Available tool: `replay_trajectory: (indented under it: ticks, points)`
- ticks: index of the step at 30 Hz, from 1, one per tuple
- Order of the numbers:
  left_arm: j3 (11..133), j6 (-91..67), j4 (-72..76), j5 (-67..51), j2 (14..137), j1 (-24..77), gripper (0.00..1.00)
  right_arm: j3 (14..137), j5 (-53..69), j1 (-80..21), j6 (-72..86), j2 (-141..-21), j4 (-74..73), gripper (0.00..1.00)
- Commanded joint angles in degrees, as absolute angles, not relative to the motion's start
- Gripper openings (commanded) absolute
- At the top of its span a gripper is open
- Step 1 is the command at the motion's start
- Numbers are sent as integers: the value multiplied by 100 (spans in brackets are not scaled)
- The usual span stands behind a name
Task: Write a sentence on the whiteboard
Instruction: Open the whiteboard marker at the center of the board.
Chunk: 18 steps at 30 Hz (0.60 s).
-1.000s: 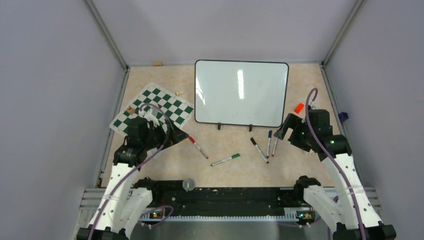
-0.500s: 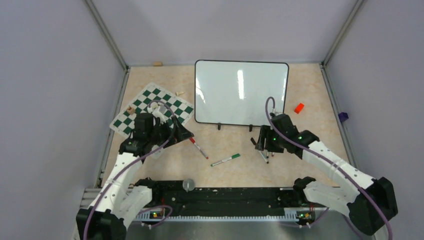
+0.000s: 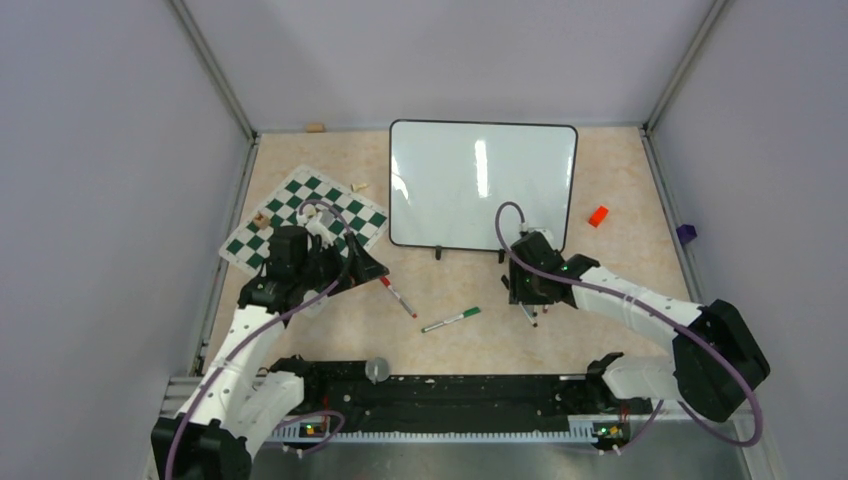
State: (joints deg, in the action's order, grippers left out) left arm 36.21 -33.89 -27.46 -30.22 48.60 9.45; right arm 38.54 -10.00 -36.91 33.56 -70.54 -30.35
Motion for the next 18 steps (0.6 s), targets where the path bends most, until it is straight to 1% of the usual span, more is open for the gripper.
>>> replay_trajectory:
  ticks: [1,5,10,13,14,15,17,18]
  points:
    - [3848,-3322,-2604,-3082,4865,971,96,3948,-1238,-3889,3328,-7343,-2735,47]
    - [3905,-3290,-2568,-3111,4942,976,96,3855,-1370,-4009,3563,-7568,-2709,43]
    - [3951,-3282,-2560,-3120,4988,984,96,3569,-1330,-4023,3710,-7638,-2567,33]
    - [3939,-3300,-2545,-3118,4996,992,96,3489,-1331,-4043,3706,-7598,-2574,31]
    - [3930,-3304,-2541,-3120,4998,993,95,3484,-1297,-4051,3685,-7582,-2567,29]
    - [3929,-3312,-2530,-3120,5015,1001,95,3482,-1268,-4047,3666,-7576,-2572,24]
    - [3916,-3342,-2471,-3135,5038,1011,95,3516,-1191,-4052,3619,-7539,-2615,8]
    - [3913,-3370,-2433,-3191,5053,1018,95,3568,-1135,-4052,3579,-7478,-2685,3]
